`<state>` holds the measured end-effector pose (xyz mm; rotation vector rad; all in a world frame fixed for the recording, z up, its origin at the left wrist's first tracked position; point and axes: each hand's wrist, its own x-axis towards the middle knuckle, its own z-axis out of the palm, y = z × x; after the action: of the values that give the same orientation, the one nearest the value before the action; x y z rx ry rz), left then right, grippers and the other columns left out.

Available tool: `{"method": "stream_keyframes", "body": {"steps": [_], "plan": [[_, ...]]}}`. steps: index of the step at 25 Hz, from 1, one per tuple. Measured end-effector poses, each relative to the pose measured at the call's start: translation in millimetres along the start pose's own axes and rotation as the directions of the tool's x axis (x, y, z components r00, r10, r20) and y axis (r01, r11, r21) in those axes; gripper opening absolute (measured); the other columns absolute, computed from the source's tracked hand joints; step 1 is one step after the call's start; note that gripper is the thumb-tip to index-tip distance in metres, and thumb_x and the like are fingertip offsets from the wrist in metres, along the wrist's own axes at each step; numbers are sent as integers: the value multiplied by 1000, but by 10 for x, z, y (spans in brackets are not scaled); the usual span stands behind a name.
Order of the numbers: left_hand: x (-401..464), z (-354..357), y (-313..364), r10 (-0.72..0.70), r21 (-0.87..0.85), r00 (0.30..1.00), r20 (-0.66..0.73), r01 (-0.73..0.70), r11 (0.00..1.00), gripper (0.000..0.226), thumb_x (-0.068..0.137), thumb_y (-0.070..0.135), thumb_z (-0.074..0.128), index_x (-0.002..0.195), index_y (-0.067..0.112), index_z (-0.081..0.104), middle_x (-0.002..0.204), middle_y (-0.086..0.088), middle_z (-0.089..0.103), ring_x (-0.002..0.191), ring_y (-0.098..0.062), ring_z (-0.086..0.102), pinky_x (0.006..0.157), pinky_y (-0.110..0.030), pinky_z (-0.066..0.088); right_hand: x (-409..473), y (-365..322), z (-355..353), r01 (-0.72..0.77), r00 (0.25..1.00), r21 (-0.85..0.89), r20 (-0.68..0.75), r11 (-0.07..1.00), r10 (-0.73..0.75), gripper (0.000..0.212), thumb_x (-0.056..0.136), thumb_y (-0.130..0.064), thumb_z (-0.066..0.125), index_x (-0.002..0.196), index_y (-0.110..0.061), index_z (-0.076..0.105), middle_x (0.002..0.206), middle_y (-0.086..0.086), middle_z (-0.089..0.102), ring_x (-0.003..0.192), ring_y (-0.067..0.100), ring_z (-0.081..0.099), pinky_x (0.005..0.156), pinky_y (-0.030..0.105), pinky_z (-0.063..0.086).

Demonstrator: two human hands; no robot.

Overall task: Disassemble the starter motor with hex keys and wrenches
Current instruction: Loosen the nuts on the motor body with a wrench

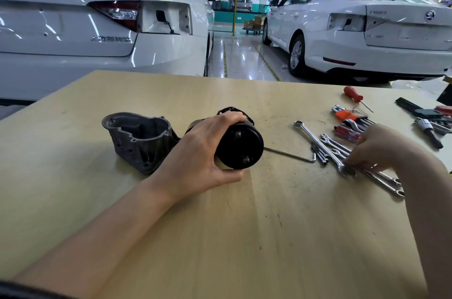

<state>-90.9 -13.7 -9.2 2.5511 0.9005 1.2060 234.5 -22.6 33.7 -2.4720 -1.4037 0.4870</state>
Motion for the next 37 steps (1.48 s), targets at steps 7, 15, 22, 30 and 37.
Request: {"method": "stream_keyframes", "body": {"steps": [7, 15, 22, 30, 37], "plan": [[1, 2, -20, 4, 7, 1000, 10, -4, 1000, 78, 65, 30, 82, 131, 32, 40, 129, 14, 53, 120, -12, 53, 102, -37, 45, 47, 8, 30, -27, 999, -73, 26, 997, 29, 24, 80, -9, 74, 72, -1, 53, 67, 15, 59, 69, 29, 59, 67, 36, 53], [-12, -14, -12, 16, 15, 1000, 20, -17, 1000, 74, 71, 36, 81, 134, 24, 43, 132, 15, 51, 122, -10, 51, 105, -34, 42, 62, -34, 43, 111, 987, 23, -121, 994, -108, 6, 82, -1, 61, 77, 1, 60, 76, 21, 59, 70, 31, 56, 67, 34, 47], [-10, -17, -4, 15, 45, 1000, 14, -15, 999, 72, 72, 37, 79, 134, 20, 45, 132, 12, 53, 122, -6, 50, 107, -30, 39, -52, -245, 185, 301, 952, -51, -37, 952, -303, 15, 83, -2, 57, 84, -15, 64, 72, 3, 60, 73, 23, 57, 63, 30, 47], [-12, -25, -3, 4, 24, 1000, 9, -4, 1000, 73, 70, 36, 80, 132, 22, 46, 131, 15, 53, 122, -6, 51, 106, -35, 42, -291, -499, 396, 717, 693, 71, 38, 693, -720, 22, 75, -33, 79, 95, -27, 74, 90, -8, 61, 83, 9, 59, 71, 25, 45], [-10, -40, 19, -2, 4, 1000, 10, 2, 1000, 72, 70, 35, 80, 133, 20, 48, 131, 16, 52, 122, -6, 51, 106, -34, 42, -258, -608, 654, 799, 601, -15, 18, 601, -799, 5, 85, -24, 72, 85, -19, 73, 88, -9, 55, 82, 9, 56, 67, 7, 34]]}}
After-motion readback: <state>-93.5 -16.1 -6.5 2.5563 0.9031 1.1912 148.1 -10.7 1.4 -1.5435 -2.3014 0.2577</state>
